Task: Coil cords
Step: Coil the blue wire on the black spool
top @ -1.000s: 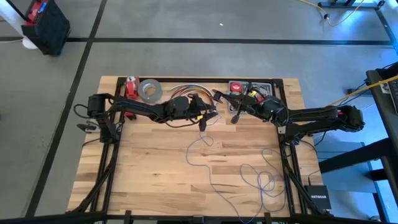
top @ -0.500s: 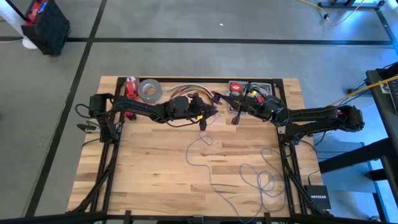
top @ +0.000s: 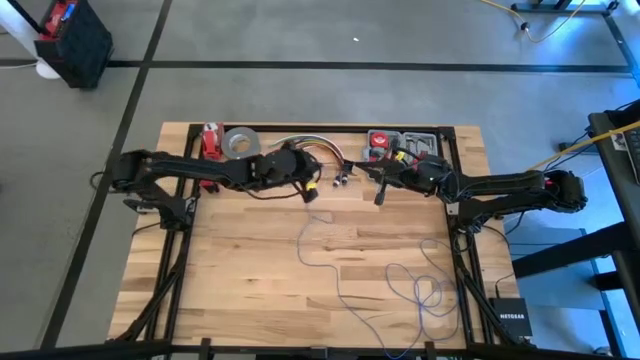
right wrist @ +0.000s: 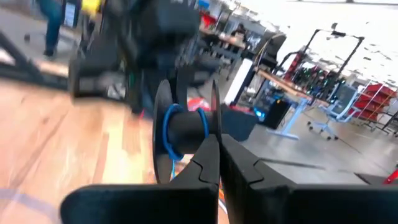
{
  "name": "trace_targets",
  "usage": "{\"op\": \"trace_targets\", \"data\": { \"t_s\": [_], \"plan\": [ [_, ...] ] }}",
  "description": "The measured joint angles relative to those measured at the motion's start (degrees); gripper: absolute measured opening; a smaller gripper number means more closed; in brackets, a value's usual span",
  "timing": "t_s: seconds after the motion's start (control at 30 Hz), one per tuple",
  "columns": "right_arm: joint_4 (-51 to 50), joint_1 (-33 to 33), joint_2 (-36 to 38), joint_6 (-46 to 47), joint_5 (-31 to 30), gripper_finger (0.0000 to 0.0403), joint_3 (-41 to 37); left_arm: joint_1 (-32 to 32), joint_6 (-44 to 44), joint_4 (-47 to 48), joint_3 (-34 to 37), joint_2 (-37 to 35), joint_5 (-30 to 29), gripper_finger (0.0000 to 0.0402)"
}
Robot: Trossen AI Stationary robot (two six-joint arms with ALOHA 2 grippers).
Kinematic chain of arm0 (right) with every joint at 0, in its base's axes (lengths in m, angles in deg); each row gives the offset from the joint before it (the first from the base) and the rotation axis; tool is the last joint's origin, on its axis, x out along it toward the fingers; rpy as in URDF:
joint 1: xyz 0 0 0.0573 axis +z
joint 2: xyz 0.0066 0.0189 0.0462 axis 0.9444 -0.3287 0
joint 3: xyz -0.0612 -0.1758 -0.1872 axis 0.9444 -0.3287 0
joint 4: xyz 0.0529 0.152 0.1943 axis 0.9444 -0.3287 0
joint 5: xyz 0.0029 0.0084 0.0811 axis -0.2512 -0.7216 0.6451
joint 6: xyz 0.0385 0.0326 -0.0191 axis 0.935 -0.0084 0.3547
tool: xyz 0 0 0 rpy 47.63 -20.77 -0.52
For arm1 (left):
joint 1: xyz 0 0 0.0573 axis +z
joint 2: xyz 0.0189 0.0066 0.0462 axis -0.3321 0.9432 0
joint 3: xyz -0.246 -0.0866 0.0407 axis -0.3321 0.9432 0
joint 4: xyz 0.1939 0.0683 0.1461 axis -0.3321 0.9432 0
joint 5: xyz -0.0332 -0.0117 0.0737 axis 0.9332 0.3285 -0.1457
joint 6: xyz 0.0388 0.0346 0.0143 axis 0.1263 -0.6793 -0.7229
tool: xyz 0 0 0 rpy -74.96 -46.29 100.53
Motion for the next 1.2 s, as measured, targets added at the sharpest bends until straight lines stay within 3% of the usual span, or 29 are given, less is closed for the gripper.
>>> {"op": "trace_targets", "data": {
  "t_s": [0.2, 0.63, 0.9, 1.2],
  "plan": [
    [-7.5, 0.0, -1.5, -4.9, -3.1, 0.0003, 1.4, -3.3, 1.8, 1.4, 0.0, -2.9, 0.0, 0.0003],
    [3.0, 0.0, -11.1, -5.5, -8.4, 0.0003, 1.4, -5.6, 3.3, -8.0, 0.1, -2.4, 1.3, 0.0005],
    [4.0, 0.0, -12.0, -3.0, -7.5, 0.0003, 3.0, -6.7, 2.0, -20.8, 0.0, 3.0, 4.1, 0.0006],
    [7.3, -0.1, -12.0, 0.5, -7.0, 0.0003, 3.0, -6.2, 1.6, -23.4, -5.4, 11.5, 4.5, 0.0006]
  ]
}}
